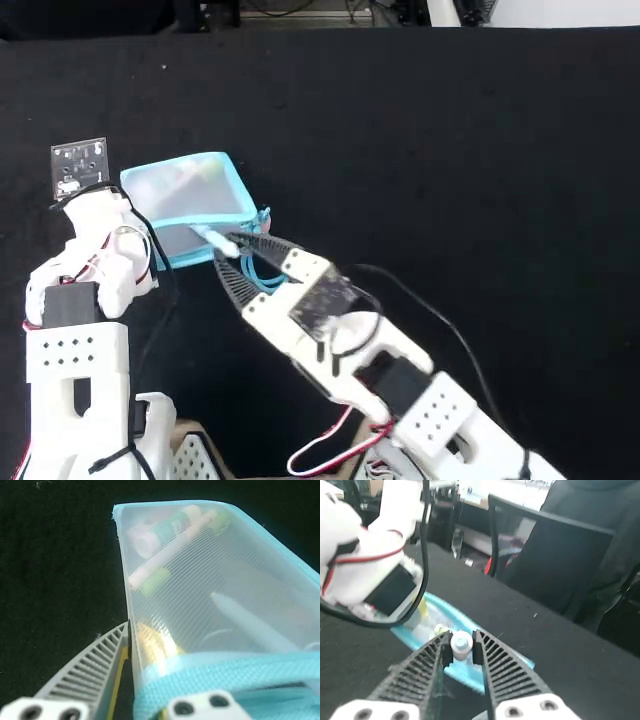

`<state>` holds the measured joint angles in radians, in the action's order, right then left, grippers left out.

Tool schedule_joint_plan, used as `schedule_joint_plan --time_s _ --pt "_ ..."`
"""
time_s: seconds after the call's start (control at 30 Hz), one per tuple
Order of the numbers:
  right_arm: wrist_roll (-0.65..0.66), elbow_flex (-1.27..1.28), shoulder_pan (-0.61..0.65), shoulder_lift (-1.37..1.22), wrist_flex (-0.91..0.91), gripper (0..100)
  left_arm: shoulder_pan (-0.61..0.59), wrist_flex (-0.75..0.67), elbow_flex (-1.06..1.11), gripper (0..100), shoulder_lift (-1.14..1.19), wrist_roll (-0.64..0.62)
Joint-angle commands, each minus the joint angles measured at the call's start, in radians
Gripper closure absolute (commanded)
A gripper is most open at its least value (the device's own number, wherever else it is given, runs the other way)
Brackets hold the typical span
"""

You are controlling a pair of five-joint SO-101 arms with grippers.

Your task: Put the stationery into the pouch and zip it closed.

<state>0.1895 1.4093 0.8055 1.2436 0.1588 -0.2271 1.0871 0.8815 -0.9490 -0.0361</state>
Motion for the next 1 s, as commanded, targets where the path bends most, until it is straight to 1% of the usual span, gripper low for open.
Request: schedule_joint_plan --time_s 0.0,0.07,0.13,0.33,0.43,0.53,0.63,0.77,0.9,0.97 --pt "-0.009 -0.062 0.038 -0.128 -0.018 92.3 0.012 -0.002 0.008 96 0.005 -0.006" --pt "-0.008 -0.091 0.038 -0.189 -0.015 87.1 0.010 -0.003 0.008 96 0.005 -0.006" --pt "-0.006 -0.107 0.037 -0.222 -0.015 84.5 0.010 -0.005 0.008 96 0.005 -0.006" --pt "-0.003 -0.101 0.025 -0.150 -0.006 88.6 0.008 -0.005 -0.001 96 0.005 -0.011" --pt "-0.009 -0.105 -0.026 -0.059 0.078 90.3 0.008 -0.006 -0.005 96 0.005 -0.012" --pt "-0.009 -0.120 -0.078 0.028 0.199 90.0 0.008 -0.006 -0.018 96 0.005 -0.012" --pt "-0.009 -0.150 -0.092 0.064 0.302 90.0 0.007 -0.006 -0.015 96 0.005 -0.011" --pt "-0.009 -0.170 -0.092 0.024 0.336 89.9 0.007 -0.003 -0.012 96 0.005 -0.006" --pt "-0.008 -0.211 -0.095 -0.087 0.338 89.9 0.007 -0.002 -0.012 96 0.005 -0.006" --pt "-0.009 -0.248 -0.118 -0.159 0.347 89.9 0.007 -0.002 -0.012 96 0.005 -0.006"
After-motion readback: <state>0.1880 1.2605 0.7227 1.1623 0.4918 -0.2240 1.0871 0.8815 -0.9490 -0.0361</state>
